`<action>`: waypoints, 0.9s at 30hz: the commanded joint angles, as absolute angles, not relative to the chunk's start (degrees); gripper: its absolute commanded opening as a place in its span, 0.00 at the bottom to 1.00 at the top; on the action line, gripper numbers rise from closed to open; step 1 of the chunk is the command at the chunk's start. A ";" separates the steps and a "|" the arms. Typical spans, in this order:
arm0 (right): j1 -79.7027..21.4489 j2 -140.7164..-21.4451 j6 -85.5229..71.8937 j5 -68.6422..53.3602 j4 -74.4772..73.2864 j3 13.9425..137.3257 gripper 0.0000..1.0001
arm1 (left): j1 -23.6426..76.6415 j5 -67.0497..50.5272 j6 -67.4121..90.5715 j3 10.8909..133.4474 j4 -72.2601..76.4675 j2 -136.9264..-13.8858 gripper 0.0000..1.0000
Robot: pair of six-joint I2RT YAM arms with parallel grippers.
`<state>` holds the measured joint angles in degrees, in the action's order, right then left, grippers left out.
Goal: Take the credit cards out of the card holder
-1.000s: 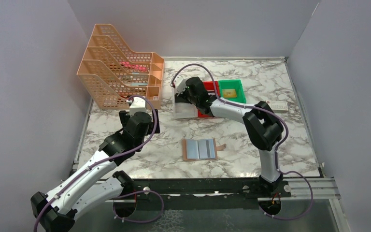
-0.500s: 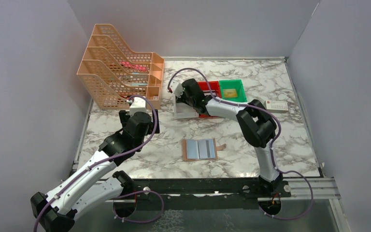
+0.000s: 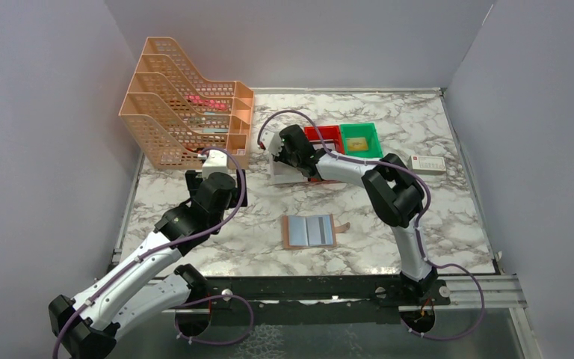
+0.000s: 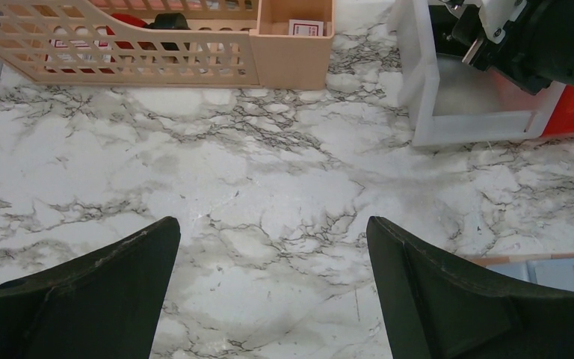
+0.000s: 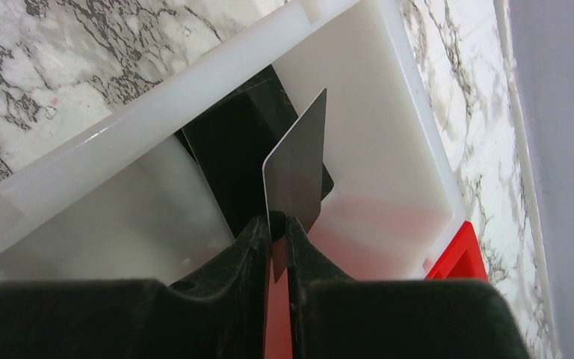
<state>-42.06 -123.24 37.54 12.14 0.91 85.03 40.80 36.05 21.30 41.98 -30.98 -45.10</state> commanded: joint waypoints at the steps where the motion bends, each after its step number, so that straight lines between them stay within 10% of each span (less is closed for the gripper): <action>1: -42.10 -124.74 37.79 12.03 -0.56 86.09 0.18 | 40.26 35.71 20.23 41.75 -29.84 -45.59 0.99; 8: -42.10 -122.51 37.44 10.89 0.79 84.91 0.32 | 40.01 35.07 20.13 41.86 -29.75 -45.98 0.99; 27: -41.70 -104.76 1.41 7.46 2.78 75.17 0.30 | 39.64 34.45 19.95 41.75 -29.66 -46.37 0.99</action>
<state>-41.91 -114.61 15.99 10.02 0.34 81.49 40.07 35.35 20.49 41.98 -30.96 -46.33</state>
